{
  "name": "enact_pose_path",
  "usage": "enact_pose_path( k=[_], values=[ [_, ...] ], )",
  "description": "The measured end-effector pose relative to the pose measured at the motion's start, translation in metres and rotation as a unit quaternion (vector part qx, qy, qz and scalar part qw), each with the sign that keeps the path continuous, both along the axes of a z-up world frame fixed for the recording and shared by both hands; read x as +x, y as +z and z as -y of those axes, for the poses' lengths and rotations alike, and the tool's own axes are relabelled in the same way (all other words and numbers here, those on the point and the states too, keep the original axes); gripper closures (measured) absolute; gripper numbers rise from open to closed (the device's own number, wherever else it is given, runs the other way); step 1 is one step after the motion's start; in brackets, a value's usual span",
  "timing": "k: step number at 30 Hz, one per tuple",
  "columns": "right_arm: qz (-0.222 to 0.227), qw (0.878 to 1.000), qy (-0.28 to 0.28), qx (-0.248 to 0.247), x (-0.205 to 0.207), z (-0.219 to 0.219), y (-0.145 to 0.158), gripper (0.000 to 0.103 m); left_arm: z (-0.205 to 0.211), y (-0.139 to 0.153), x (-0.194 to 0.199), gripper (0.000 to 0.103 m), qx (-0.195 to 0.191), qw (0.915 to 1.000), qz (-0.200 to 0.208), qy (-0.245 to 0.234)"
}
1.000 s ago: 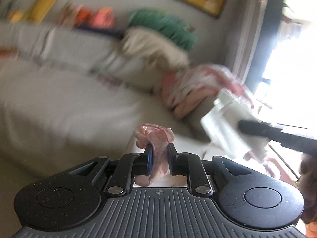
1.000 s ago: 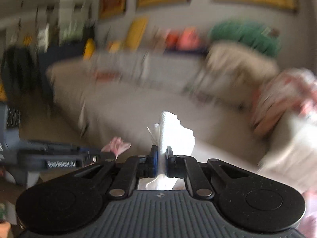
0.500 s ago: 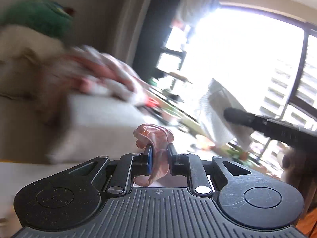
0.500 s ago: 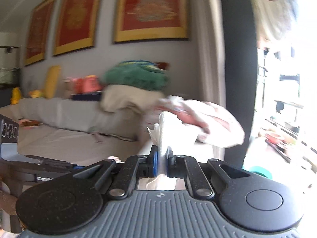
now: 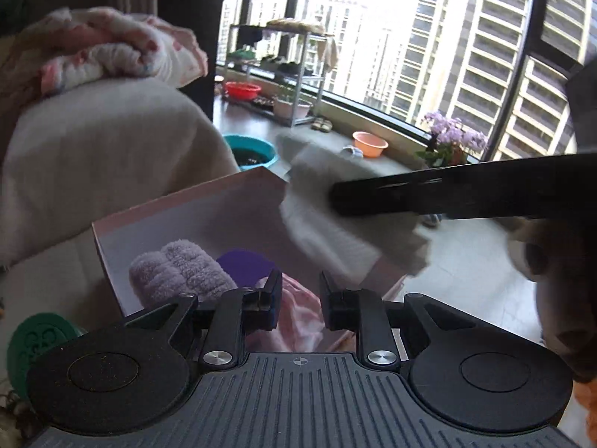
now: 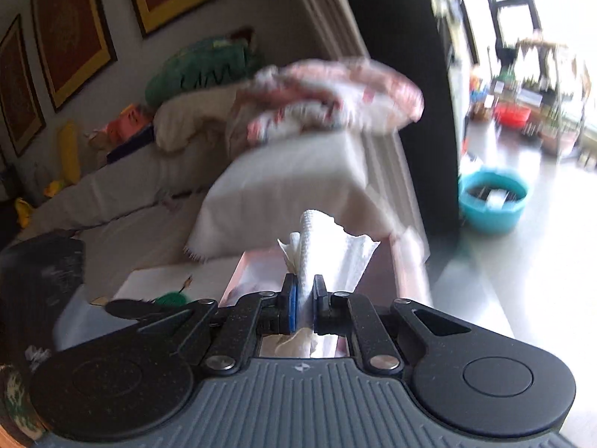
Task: Organize soft objects
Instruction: 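Lower cloth and tissue into the pink box and open both tools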
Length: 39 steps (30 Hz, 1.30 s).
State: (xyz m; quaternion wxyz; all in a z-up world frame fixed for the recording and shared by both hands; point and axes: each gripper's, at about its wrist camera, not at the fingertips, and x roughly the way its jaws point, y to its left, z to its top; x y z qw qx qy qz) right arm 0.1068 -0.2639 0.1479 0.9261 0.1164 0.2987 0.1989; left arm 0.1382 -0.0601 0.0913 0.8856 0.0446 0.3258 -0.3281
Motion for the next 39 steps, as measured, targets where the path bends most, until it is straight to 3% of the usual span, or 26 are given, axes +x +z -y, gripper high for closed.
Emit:
enact_pose_path(
  k=[3, 5, 11, 16, 20, 22, 25, 27, 30, 32, 34, 39],
  values=[
    [-0.085, 0.995, 0.029, 0.041, 0.037, -0.017, -0.032, 0.095, -0.012, 0.003, -0.02, 0.076, 0.027, 0.9994, 0.022, 0.007],
    [-0.13, 0.99, 0.023, 0.045, 0.05, -0.025, -0.053, 0.095, -0.024, 0.007, -0.028, 0.076, 0.025, 0.9988, 0.032, 0.026],
    [-0.158, 0.987, -0.014, -0.033, 0.052, -0.04, -0.076, 0.095, -0.104, 0.031, -0.044, 0.076, -0.035, 0.9927, 0.046, 0.106],
    [-0.127, 0.985, -0.031, -0.112, 0.044, -0.056, -0.068, 0.094, -0.178, 0.035, -0.07, 0.076, -0.059, 0.9737, 0.069, 0.209],
    [-0.111, 0.978, -0.037, -0.173, 0.039, -0.072, -0.062, 0.075, -0.235, 0.03, -0.099, 0.076, -0.08, 0.956, 0.065, 0.274],
    [-0.099, 0.979, -0.038, -0.176, 0.035, -0.076, -0.052, 0.069, -0.257, 0.026, -0.111, 0.076, -0.084, 0.9483, 0.061, 0.3],
    [-0.049, 0.982, -0.049, -0.174, 0.021, -0.083, -0.026, 0.055, -0.286, 0.017, -0.124, 0.076, -0.089, 0.9369, 0.053, 0.334],
    [-0.001, 0.982, -0.06, -0.179, 0.006, -0.09, -0.005, 0.04, -0.302, 0.012, -0.133, 0.076, -0.095, 0.9281, 0.049, 0.357],
    [0.06, 0.98, -0.053, -0.184, -0.017, -0.108, 0.015, 0.037, -0.32, 0.005, -0.14, 0.076, -0.107, 0.9156, 0.047, 0.385],
    [0.085, 0.979, -0.026, -0.185, -0.033, -0.123, 0.02, 0.036, -0.327, 0.0, -0.14, 0.076, -0.116, 0.9116, 0.042, 0.392],
    [0.099, 0.977, 0.007, -0.191, -0.047, -0.143, 0.017, 0.035, -0.331, -0.005, -0.141, 0.076, -0.119, 0.9129, 0.037, 0.389],
    [0.084, 0.971, 0.097, -0.2, -0.065, -0.197, -0.009, 0.035, -0.334, -0.022, -0.129, 0.076, -0.12, 0.9194, 0.014, 0.374]
  ],
)
